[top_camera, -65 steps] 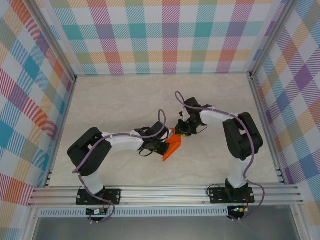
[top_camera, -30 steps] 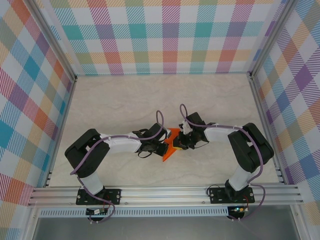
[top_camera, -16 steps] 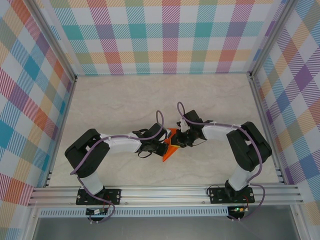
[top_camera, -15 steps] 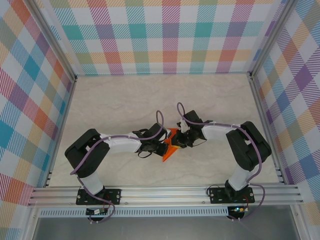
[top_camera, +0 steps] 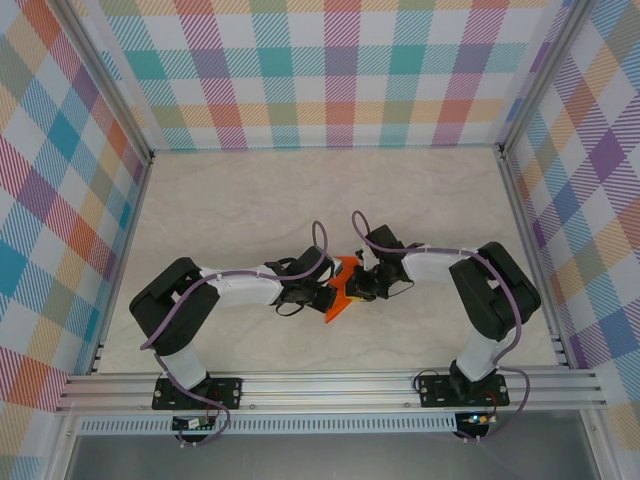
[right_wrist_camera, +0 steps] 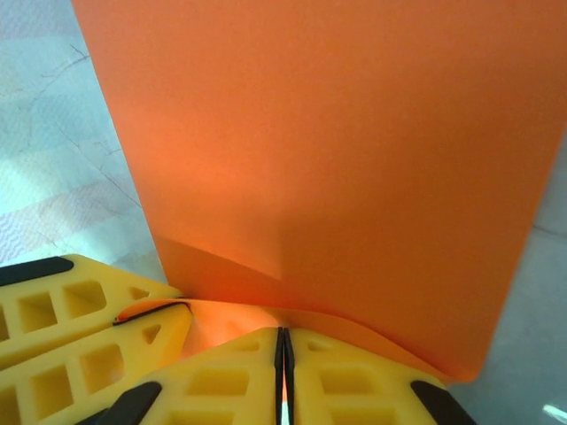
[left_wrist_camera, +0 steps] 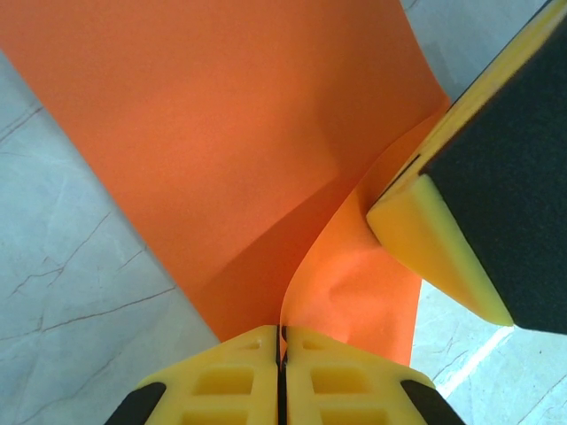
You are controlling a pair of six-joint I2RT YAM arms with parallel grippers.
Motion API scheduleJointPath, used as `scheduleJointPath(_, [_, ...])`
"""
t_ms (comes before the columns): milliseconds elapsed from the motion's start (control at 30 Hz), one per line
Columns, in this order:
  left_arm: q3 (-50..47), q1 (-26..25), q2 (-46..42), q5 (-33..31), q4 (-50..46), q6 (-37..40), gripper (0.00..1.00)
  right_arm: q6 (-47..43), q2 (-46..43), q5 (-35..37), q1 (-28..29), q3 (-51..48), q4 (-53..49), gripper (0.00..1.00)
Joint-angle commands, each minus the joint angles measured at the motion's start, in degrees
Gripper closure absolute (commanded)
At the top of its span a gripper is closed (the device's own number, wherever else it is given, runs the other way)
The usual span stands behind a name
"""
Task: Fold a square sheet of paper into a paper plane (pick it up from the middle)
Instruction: Third fold the triangle at the center of the table.
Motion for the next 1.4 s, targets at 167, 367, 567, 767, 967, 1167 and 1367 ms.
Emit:
scheduleJointPath(167, [-1.04, 0.5, -0.28, 0.43, -4.82, 0.61, 0.91, -1.13, -4.45, 4.79, -0.92, 1.37, -3.84, 0.84])
scheduleJointPath(367, [-1.06, 0.52, -0.41, 0.31, -4.99, 0.66, 0.91, -0.85, -0.11, 4.56, -1.33, -0.37, -1.96, 0.87])
scheduleJointPath(567, [-1.08, 0.48, -0.33, 0.12, -5.25, 0.72, 0.91, -0.27, 0.12, 5.56, -1.51, -0.49, -2.83, 0.9])
scheduleJointPath(767, [-1.08, 0.52, -0.39, 0.03, -5.39, 0.97, 0.91, -0.42, -5.02, 3.2, -2.68, 0.39, -2.77, 0.87])
scheduleJointPath(967, [-1.06, 0.52, -0.24, -0.05, -5.35, 0.82, 0.91, -1.07, -3.04, 2.31, -3.78, 0.68, -1.68, 0.87])
scheduleJointPath(1167, [-1.1, 0.54, -0.33, -0.07, -5.34, 0.8, 0.91, -1.06, 2.21, 5.26, -3.79, -0.93, -1.56, 0.91])
scheduleJointPath(1367, [-1.36, 0.58, -0.5, -0.32, -5.43, 0.81, 0.92, -0.77, -1.62, 5.0, -3.79, -1.06, -2.53, 0.91])
